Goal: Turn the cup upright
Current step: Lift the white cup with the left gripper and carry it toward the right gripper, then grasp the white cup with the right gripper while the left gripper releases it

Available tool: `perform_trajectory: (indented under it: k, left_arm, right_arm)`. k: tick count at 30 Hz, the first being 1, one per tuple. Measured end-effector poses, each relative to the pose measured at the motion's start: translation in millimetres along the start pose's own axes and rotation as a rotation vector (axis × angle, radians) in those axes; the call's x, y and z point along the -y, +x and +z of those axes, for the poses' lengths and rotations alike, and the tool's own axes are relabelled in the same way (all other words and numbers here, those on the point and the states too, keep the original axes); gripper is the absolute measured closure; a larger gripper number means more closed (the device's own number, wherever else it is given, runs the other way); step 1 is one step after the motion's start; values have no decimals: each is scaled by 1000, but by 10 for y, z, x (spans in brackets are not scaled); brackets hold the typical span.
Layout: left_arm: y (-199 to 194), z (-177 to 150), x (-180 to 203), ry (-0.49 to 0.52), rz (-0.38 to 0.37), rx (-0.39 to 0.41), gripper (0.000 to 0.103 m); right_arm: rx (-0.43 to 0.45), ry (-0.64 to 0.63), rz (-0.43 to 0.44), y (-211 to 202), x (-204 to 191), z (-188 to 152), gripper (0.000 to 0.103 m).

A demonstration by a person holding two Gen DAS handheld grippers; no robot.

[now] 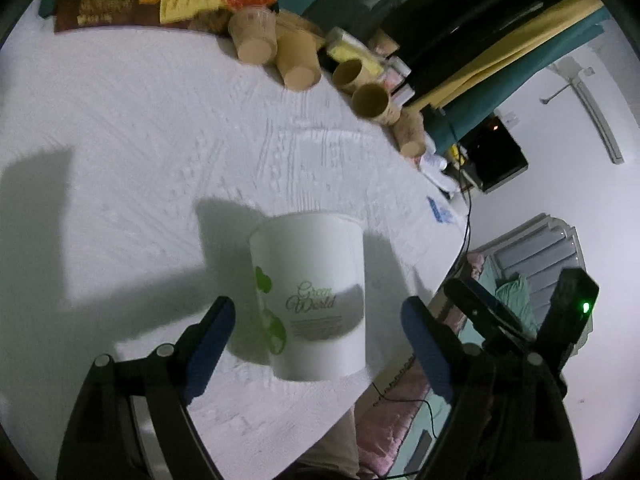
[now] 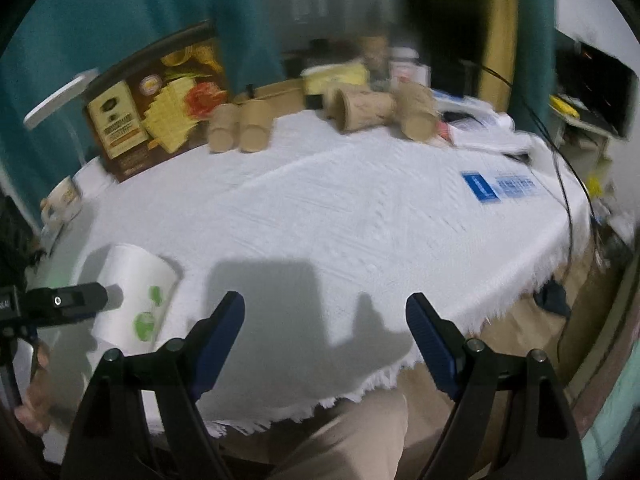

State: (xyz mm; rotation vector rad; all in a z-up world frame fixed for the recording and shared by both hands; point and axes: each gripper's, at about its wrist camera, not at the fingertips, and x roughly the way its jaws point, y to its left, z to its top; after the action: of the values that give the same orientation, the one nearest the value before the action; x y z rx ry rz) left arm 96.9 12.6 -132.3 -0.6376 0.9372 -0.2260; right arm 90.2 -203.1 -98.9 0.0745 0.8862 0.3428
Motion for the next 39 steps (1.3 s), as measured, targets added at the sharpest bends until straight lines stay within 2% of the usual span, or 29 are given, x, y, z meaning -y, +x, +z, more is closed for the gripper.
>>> perform_trajectory:
  k: [3,6,9,13,20,25,33,35,36,39]
  left_arm:
    - [-199,6,-26,39,29,57,18]
    - [-422,7,-82,83,87,132,18]
    - [-620,-2,-142,153,182,199,18]
    - [-819,-21,-223,206,255,258,18]
    - [-874,-37,-423,216,316,252,18]
    - [-904,-51,-512,204,313,258,18]
    - [-971,-68,-569,211,319,263,18]
    - [-980,-73,-580,211,317,264,18]
    - [-979,-77,-585,210,314,264,18]
    - [-969,-84,-594,207,316,261,18]
  right_arm:
    - [-69,59,196,117,-82,116,22]
    - [-132,95,290,275,-220,221,22]
    - [-163,63,314,404,-456,298,22]
    - [-208,31,354,559,-715,374,22]
    - [-307,50,406,908,-1008,379,22]
    - [-357,34,409,1104,-1165,378,22]
    - [-416,23,400,1307,-1177,336,22]
    - [-415,11,416,1292,-1189,343,29]
    - [-415,-3,416,1288,-1208,360,36]
    - [-375,-26,408,1213,-1236,441,36]
